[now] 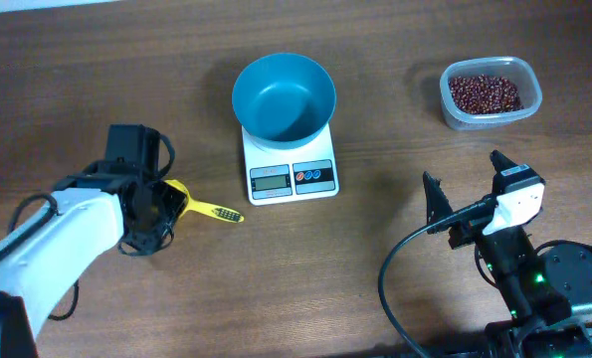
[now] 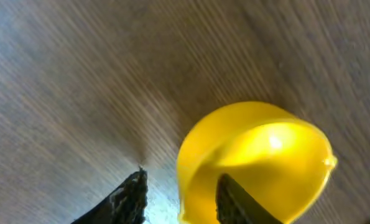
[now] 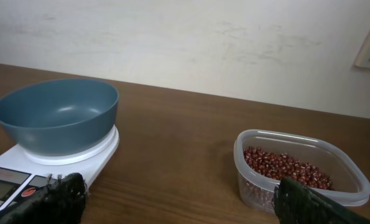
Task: Scoop item into bowl and weigh 50g on scale
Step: 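Move the left gripper to the yellow scoop and grasp its cup, then lift the scoop with the left gripper and bring the right gripper to its handle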
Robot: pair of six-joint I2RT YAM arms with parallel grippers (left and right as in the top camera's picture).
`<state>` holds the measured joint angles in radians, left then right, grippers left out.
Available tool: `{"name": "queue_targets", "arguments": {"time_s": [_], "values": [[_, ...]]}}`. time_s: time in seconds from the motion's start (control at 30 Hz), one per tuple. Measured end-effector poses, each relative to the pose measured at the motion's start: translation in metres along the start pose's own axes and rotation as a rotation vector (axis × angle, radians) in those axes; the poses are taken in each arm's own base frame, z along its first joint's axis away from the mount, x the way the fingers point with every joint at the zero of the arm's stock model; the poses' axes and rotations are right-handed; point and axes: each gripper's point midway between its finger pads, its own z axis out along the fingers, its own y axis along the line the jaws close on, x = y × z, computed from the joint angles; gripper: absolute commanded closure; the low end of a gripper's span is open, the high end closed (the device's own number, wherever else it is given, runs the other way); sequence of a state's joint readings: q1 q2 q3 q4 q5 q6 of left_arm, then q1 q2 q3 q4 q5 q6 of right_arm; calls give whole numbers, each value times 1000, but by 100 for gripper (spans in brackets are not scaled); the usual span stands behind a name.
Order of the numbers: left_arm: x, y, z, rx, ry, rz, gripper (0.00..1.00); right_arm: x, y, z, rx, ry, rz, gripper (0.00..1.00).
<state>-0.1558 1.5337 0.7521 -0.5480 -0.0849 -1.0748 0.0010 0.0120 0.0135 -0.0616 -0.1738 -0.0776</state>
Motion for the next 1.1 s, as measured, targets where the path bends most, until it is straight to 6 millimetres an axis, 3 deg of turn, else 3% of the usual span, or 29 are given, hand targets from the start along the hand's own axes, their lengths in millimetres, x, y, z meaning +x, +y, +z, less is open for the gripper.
{"name": "queue_targets", "arguments": {"time_s": [0.2,0.27,0.37,0.43,0.53,0.63,0.87,1.03,1.1], "values": [[5,2,1,9,15,-22,100,0,0,0,0,0,0,1],[5,-1,-20,57,12,-25,100,0,0,0,0,0,1,1],[9,8,-68,134,-2,-29,100,0,0,0,0,0,1,1],[26,6,-96,234,59,-26,100,0,0,0,0,0,1,1],[66,2,-111,288,301,-160,100,0,0,0,0,0,1,2],[90,-8,-124,330,470,-226,100,0,0,0,0,0,0,1],[143,-9,-136,306,586,-53,100,0,0,0,0,0,0,1],[142,-6,-131,286,528,-19,100,0,1,0,-3,0,6,1],[133,-8,-126,284,472,-30,100,-3,13,0,-75,-6,186,1]]}}
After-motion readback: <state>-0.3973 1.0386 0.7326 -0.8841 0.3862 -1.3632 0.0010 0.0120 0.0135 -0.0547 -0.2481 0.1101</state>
